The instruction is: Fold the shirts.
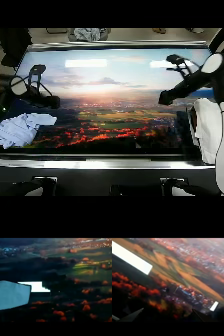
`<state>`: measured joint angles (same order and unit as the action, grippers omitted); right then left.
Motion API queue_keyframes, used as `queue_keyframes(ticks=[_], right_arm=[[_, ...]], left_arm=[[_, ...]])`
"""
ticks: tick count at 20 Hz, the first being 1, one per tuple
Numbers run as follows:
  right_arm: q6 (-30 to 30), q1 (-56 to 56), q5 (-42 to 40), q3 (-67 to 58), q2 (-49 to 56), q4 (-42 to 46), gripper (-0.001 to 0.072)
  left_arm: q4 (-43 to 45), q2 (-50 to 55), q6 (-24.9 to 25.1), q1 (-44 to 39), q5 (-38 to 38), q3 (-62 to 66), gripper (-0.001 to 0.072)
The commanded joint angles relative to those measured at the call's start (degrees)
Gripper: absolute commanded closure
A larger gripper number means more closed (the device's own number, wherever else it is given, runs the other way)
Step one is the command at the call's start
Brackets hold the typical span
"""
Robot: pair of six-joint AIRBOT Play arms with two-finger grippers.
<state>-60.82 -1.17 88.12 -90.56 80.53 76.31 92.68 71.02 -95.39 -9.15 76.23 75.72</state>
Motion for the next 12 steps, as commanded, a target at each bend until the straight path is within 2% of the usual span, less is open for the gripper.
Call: queue_keyframes(ticks=[1, 12], right_arm=[[-3.04, 4.04, 1.33, 3.21, 0.72, 0.90, 0.0041], [-2.86, 4.04, 1.77, 3.21, 0.70, 1.11, 0.0041]], left_arm=[[0.15, -3.65, -1.51, -0.52, -4.57, -7.10, 0.0171], [0.11, -3.61, -1.53, -0.52, -4.28, -7.13, 0.0171]])
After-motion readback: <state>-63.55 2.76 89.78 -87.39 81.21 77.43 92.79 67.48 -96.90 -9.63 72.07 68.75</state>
